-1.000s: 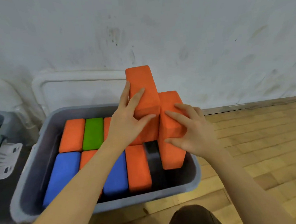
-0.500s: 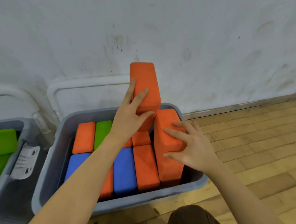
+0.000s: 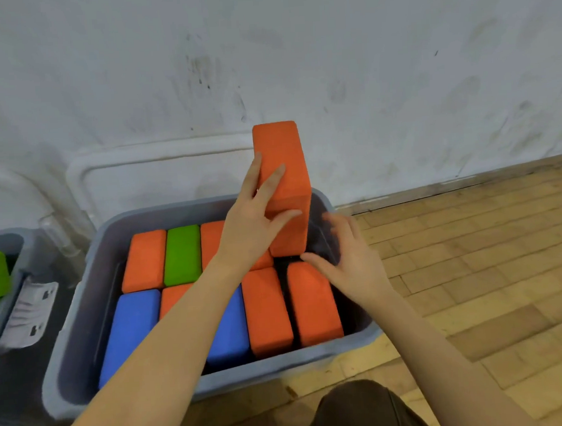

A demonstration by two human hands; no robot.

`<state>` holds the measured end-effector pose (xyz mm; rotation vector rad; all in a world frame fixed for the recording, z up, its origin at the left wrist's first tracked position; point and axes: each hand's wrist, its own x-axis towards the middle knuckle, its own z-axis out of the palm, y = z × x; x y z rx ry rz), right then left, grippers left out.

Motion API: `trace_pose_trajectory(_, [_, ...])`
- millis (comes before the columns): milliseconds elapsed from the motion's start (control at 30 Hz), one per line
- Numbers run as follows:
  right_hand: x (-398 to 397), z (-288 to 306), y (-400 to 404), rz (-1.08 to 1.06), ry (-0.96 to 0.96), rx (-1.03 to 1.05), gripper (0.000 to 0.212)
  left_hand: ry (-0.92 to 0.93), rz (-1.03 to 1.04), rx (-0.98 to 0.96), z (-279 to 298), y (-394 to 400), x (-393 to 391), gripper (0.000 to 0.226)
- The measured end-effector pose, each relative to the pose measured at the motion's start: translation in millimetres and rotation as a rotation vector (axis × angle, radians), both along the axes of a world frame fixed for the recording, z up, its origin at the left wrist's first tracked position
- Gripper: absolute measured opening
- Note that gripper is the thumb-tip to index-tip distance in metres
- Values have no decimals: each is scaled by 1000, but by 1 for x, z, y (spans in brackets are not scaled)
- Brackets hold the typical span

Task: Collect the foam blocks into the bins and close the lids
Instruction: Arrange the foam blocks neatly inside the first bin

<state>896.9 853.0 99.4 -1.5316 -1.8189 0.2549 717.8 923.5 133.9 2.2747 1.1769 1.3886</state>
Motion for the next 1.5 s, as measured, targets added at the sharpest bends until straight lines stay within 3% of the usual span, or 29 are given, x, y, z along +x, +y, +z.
trace_pose_trajectory(100, [-3,13,19,89,115,-57,93,32,-24,-45,-4,0,6,69])
trace_pose_trajectory(167, [-4,17,31,168,189,-101,96,32,-2,-70,-9,3,9,67])
trace_pose_trajectory(267, [-4,15,43,191,205,-103,92,-18,45,-79,-15,8,11,63])
trace_pose_trajectory(433, [0,17,56,186,282,1,67,-45,26,-26,-23,13,5,59])
trace_pose_trajectory(533, [0,4,55,103,143,-64,73,-8,50,-25,-27,15,3,59])
trace_pose_trajectory(700, [-7,-48,36,-112,-335,-267,70,72,106,2,-25,11,1,59])
trace_pose_trajectory(800, [-14,-65,30,-153,-371,-498,86,76,116,14,-30,9,-10,59])
trace_pose_trajectory(900, [-21,-75,26,-133,-426,-572,97,74,135,45,-38,6,-20,62])
trace_pose_trajectory(1033, [-30,-76,18,-116,-308,-624,100,128,150,70,-41,6,-23,61])
trace_pose_trajectory(1200, [-31,-69,16,-59,-249,-490,71,154,137,59,-45,5,-15,54])
trace_pose_trajectory(1333, [-24,-73,13,4,-258,-540,78,171,145,-39,-54,11,-1,54])
trace_pose_trajectory(1500, [-19,-76,14,62,-98,-548,75,224,132,-163,-78,15,12,53])
